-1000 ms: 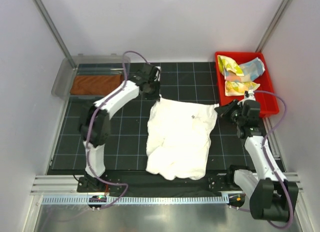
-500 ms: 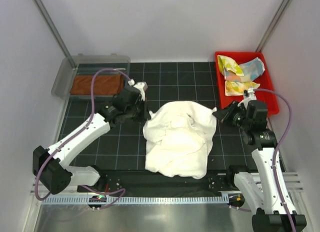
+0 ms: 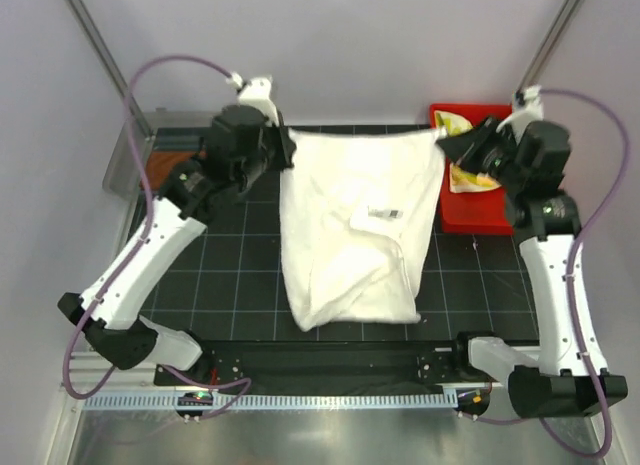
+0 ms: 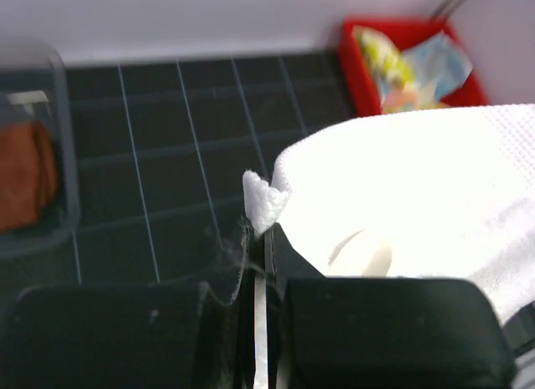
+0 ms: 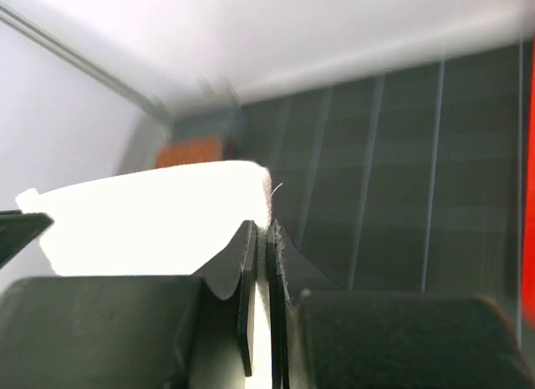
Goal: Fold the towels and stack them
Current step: Flatten out the crumpled towel
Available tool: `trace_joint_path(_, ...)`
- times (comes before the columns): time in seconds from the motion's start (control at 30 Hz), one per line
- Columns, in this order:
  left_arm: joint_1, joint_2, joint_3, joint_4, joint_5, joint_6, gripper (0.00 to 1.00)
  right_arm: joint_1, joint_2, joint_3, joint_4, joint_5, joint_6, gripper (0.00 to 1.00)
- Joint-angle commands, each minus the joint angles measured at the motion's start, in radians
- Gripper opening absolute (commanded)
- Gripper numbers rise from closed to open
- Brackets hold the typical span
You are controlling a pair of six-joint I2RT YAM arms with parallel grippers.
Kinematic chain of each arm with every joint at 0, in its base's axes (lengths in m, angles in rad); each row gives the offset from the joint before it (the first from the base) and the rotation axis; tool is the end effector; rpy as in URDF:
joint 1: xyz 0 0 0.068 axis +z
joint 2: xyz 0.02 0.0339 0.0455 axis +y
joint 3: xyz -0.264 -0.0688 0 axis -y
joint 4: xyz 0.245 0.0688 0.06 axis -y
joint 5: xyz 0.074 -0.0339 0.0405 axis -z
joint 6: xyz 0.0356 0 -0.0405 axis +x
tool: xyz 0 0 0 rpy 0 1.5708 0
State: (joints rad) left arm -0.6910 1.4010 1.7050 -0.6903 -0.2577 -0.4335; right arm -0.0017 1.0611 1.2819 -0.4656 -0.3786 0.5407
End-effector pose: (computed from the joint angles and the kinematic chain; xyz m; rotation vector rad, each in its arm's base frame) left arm 0.2305 -0.1789 0.4634 0.0826 1.9740 -0.4902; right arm 0.2210 0.0128 0.4302 0.2274 1.8440 0.7214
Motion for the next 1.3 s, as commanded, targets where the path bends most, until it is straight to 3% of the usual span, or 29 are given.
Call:
trace_joint_path(0.0, 0.008, 0.051, 0.311, -0.033, -0.163, 0.108, 0.00, 0.002, 0.068, 0.399, 0.081, 0.033, -0.094, 0.01)
trace_joint_path(0.03, 0.008, 0.074, 0.459, -0.049, -0.169, 0.137, 0.00, 0.002, 0.100, 0.465, 0.087, 0.032, -0.099, 0.01)
trace_joint_path(0.13, 0.010, 0.141, 0.669, -0.068, -0.167, 0.174, 0.00, 0.002, 0.218, 0.690, 0.085, 0.044, -0.061, 0.01)
trace_joint_path(0.2, 0.010, 0.139, 0.697, -0.060, -0.184, 0.187, 0.00, 0.002, 0.284, 0.820, 0.070, 0.015, -0.039, 0.01)
trace_joint_path(0.33, 0.010, -0.001, 0.576, 0.000, -0.137, 0.179, 0.00, 0.002, 0.246, 0.826, 0.082, -0.022, -0.018, 0.01)
trace_joint_path(0.37, 0.010, -0.043, 0.468, 0.023, -0.112, 0.168, 0.00, 0.002, 0.222, 0.803, 0.085, -0.022, -0.021, 0.01)
trace_joint_path(0.6, 0.008, -0.272, 0.207, 0.071, -0.005, 0.081, 0.00, 0.002, -0.071, 0.539, 0.001, 0.012, -0.071, 0.01)
trace_joint_path(0.77, 0.008, -0.359, 0.162, 0.078, 0.203, 0.006, 0.00, 0.002, -0.188, 0.510, -0.004, -0.063, -0.035, 0.01)
trace_joint_path(0.87, 0.008, -0.411, 0.139, 0.162, 0.345, -0.094, 0.00, 0.002, -0.263, 0.467, 0.151, -0.143, 0.083, 0.01)
trace_joint_path(1.0, 0.008, -0.447, 0.157, 0.328, 0.515, -0.250, 0.00, 0.002, -0.285, 0.555, 0.319, -0.141, 0.250, 0.01)
trace_joint_path(1.1, 0.010, -0.456, 0.199, 0.385, 0.548, -0.327, 0.00, -0.014, -0.268, 0.643, 0.389, -0.131, 0.355, 0.01)
trace_joint_path(1.27, 0.010, -0.444, 0.257, 0.380, 0.526, -0.333, 0.00, -0.107, -0.217, 0.781, 0.384, -0.089, 0.420, 0.01)
